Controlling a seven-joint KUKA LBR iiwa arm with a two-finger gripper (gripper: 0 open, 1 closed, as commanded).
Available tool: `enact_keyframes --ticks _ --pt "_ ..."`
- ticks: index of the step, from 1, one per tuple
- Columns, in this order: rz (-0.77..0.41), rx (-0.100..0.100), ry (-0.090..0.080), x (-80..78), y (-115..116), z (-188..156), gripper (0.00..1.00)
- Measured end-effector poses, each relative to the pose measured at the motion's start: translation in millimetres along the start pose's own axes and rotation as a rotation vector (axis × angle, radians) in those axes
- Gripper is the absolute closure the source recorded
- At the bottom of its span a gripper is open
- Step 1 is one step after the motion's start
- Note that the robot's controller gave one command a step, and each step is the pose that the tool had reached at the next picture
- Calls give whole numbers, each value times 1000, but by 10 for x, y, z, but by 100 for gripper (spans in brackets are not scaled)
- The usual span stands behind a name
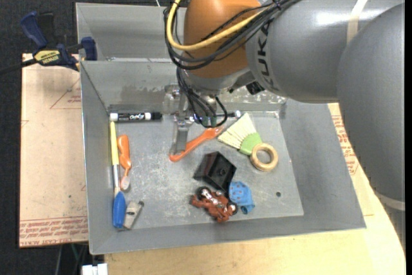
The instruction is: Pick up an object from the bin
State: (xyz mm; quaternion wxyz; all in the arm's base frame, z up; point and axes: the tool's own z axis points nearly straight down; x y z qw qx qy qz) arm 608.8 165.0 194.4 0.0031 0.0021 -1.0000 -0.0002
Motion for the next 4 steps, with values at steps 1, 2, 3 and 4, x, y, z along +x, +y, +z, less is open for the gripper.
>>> enact_keyframes --ticks 1,2,3,4 --pt "2 -1 -8 -17 -10 -54 0" --pt "-43 -2 -2 39 -188 -183 0" --pt "-80 0 -10 27 -619 -466 0" --pt "-133 -1 -4 595 -613 -940 0"
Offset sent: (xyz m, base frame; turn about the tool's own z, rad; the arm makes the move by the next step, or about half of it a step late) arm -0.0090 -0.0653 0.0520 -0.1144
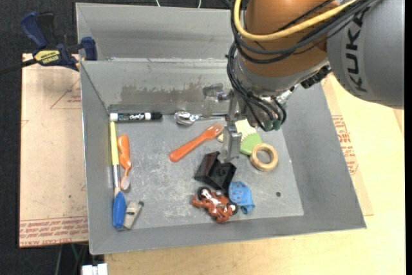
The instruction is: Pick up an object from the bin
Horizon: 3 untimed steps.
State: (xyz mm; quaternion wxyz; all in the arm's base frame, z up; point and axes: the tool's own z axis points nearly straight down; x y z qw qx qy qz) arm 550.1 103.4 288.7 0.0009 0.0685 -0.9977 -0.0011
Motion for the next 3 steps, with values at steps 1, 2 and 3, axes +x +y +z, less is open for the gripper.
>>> enact_keyframes --ticks 1,2,3 --pt "17 1 -7 0 -211 597 0" --pt "-46 -1 -20 -254 -315 1098 0" --pt "-74 -1 -16 11 -621 1692 0"
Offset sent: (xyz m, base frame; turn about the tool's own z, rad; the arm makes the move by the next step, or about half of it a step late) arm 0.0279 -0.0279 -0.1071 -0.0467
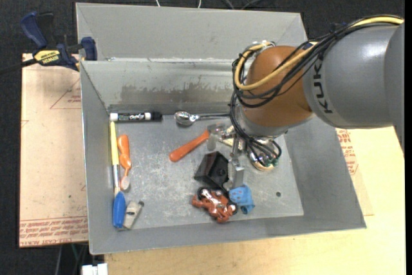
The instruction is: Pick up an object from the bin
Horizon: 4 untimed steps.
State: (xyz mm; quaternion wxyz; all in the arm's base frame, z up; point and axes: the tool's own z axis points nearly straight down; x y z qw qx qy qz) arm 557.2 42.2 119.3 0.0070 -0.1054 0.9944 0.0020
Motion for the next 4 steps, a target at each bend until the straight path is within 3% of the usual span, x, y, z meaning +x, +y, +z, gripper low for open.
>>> enact_keyframes --ticks 1,2,3,4 --pt "-19 -1 -5 282 -581 473 0" --pt "-104 -4 -1 599 -785 468 100" --pt "-104 -4 -1 599 -786 469 100" --pt "-122 -6 3 566 -799 -119 100"
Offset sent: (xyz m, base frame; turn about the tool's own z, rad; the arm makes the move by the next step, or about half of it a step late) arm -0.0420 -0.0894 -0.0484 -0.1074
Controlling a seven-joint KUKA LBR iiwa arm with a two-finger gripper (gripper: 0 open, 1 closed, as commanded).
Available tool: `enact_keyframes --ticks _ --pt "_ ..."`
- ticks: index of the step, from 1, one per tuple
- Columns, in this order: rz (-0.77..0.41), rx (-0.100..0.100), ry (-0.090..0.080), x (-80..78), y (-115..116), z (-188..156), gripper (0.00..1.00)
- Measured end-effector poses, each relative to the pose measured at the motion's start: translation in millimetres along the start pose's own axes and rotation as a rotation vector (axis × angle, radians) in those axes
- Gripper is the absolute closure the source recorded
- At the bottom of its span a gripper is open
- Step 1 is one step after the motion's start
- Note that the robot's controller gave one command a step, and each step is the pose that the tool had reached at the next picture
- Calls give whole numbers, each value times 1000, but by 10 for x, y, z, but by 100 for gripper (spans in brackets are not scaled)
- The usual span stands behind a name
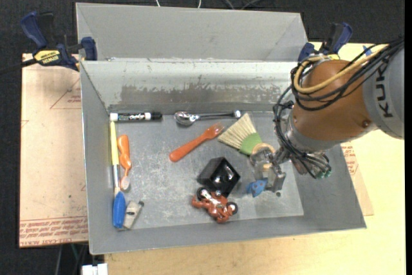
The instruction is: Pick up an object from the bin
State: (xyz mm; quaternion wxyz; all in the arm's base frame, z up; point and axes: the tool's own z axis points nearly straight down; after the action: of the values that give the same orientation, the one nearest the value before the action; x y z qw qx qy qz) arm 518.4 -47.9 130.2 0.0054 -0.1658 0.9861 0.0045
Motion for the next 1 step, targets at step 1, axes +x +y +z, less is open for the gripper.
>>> enact_keyframes --ticks 1 --pt "-10 -1 -2 -150 224 -428 100"
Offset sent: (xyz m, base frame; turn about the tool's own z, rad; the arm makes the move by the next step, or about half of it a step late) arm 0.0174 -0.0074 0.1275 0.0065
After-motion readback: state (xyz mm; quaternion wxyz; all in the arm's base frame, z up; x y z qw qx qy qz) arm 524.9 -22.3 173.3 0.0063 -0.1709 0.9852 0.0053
